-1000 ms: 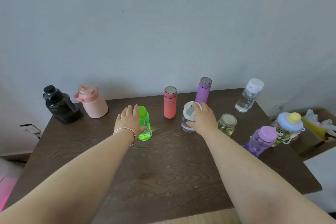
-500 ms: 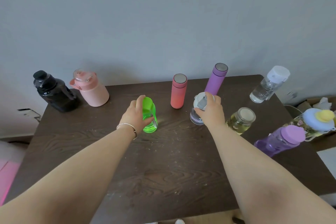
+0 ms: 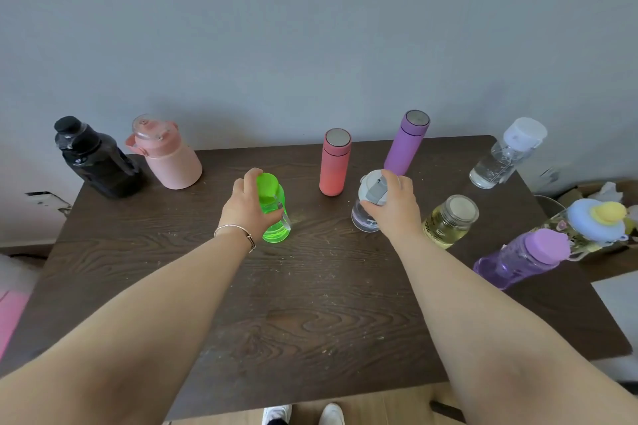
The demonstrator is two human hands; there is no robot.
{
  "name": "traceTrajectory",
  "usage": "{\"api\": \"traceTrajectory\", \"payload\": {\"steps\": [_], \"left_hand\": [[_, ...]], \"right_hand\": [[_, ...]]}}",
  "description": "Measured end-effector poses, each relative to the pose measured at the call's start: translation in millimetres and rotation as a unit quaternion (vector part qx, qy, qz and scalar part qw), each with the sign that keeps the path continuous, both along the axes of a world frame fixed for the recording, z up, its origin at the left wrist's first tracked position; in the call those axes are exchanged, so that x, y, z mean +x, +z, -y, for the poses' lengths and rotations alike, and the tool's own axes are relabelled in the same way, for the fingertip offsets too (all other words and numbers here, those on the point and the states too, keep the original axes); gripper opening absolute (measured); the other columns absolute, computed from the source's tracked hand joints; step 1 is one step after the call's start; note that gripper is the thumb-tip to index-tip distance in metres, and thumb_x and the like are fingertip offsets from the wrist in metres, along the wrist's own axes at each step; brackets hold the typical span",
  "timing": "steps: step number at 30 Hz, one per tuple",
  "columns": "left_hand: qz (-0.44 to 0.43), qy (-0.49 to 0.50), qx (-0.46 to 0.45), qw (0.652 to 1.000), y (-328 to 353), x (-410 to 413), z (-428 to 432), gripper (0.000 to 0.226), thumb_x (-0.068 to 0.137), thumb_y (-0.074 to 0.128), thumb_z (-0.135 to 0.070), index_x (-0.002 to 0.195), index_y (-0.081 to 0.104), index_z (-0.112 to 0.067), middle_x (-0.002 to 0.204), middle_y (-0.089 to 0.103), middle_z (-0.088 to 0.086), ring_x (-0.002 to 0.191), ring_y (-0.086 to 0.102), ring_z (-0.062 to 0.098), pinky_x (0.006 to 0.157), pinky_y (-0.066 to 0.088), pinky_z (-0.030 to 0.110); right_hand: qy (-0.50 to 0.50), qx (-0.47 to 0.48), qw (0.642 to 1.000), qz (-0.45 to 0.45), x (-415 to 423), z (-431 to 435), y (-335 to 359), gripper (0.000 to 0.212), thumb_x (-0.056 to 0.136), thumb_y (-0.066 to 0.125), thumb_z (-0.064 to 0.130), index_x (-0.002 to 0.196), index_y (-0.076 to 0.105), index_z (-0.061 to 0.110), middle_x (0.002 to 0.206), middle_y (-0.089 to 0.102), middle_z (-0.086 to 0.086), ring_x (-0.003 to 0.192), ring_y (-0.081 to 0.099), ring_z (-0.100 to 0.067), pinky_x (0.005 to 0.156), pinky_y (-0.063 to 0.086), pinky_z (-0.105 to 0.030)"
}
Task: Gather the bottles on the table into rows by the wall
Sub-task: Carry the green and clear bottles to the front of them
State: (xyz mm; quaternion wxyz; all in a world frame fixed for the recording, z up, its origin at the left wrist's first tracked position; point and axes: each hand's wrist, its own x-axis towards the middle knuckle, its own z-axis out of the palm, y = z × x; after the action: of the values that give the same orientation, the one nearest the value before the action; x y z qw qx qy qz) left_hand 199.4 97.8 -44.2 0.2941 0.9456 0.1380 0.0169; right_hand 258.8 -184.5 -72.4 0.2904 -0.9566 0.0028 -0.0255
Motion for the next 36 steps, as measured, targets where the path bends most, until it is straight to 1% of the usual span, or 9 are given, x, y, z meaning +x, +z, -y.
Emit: {"api": "traceTrajectory", "payload": {"steps": [8,14,17,19,22,25,28,32,36], "left_hand": [[0.035,0.088,-0.002,0.995,26,-35,-25,0.081,0.073,0.079,-0.033,0.138,0.031,-0.026,0.131,0.045,0.012,0.094,0.059,0.041,0.079,0.05,0.042],[0.045,0.131,0.002,0.99,40,-70,-59,0.075,0.073,0.078,-0.035,0.133,0.034,-0.025,0.125,0.047,0.011,0.092,0.059,0.04,0.075,0.049,0.039],[0.046,0.147,-0.002,0.988,45,-85,-85,0.075,0.073,0.077,-0.034,0.133,0.033,-0.025,0.125,0.046,0.01,0.093,0.059,0.04,0.074,0.047,0.038],[0.049,0.153,-0.003,0.987,47,-95,-105,0.076,0.073,0.077,-0.033,0.134,0.032,-0.027,0.127,0.045,0.01,0.092,0.059,0.04,0.074,0.047,0.038],[0.047,0.147,0.004,0.988,48,-108,-138,0.077,0.074,0.077,-0.032,0.136,0.032,-0.027,0.128,0.045,0.01,0.093,0.06,0.04,0.076,0.049,0.04],[0.04,0.129,0.011,0.991,48,-119,-176,0.077,0.074,0.077,-0.033,0.136,0.031,-0.028,0.128,0.045,0.009,0.093,0.061,0.04,0.077,0.051,0.042],[0.033,0.1,0.021,0.994,47,-128,-219,0.079,0.075,0.077,-0.035,0.138,0.03,-0.029,0.127,0.044,0.009,0.093,0.061,0.039,0.077,0.052,0.042],[0.033,0.07,0.023,0.997,47,-132,-274,0.081,0.076,0.076,-0.034,0.14,0.028,-0.028,0.13,0.044,0.009,0.097,0.06,0.037,0.077,0.05,0.04],[0.027,0.057,0.015,0.998,44,-130,-315,0.08,0.076,0.076,-0.035,0.14,0.028,-0.028,0.131,0.045,0.01,0.099,0.06,0.037,0.079,0.049,0.04]], "right_hand": [[0.052,0.038,0.998,0.012,-12,-34,19,0.068,0.073,0.079,0.037,0.132,0.044,0.03,0.127,0.043,-0.001,0.112,0.052,-0.023,0.085,0.051,-0.037],[0.092,0.066,0.994,0.014,-25,-82,35,0.064,0.07,0.076,0.039,0.127,0.049,0.032,0.127,0.045,0.001,0.111,0.054,-0.022,0.084,0.053,-0.041],[0.102,0.077,0.992,0.011,-35,-115,43,0.063,0.071,0.075,0.039,0.128,0.048,0.034,0.127,0.045,0.004,0.113,0.053,-0.019,0.085,0.053,-0.039],[0.113,0.07,0.991,0.012,-42,-139,46,0.067,0.072,0.076,0.038,0.133,0.047,0.031,0.126,0.046,0.003,0.114,0.05,-0.016,0.086,0.05,-0.035],[0.118,0.063,0.991,0.018,-53,-178,47,0.069,0.072,0.077,0.039,0.133,0.048,0.029,0.127,0.047,0.0,0.115,0.052,-0.018,0.087,0.05,-0.034],[0.11,0.059,0.992,0.0,-70,-219,48,0.071,0.074,0.077,0.036,0.137,0.045,0.03,0.134,0.042,0.0,0.116,0.053,-0.021,0.089,0.05,-0.038],[0.097,0.055,0.994,-0.007,-87,-261,49,0.073,0.076,0.077,0.035,0.14,0.043,0.029,0.137,0.04,0.0,0.118,0.052,-0.021,0.09,0.049,-0.036],[0.079,0.05,0.996,-0.011,-108,-312,49,0.074,0.076,0.077,0.036,0.141,0.042,0.028,0.138,0.04,0.0,0.12,0.052,-0.021,0.091,0.049,-0.035],[0.065,0.048,0.997,-0.016,-122,-348,51,0.074,0.076,0.077,0.039,0.141,0.041,0.029,0.138,0.04,0.0,0.121,0.05,-0.02,0.094,0.05,-0.036]]}}
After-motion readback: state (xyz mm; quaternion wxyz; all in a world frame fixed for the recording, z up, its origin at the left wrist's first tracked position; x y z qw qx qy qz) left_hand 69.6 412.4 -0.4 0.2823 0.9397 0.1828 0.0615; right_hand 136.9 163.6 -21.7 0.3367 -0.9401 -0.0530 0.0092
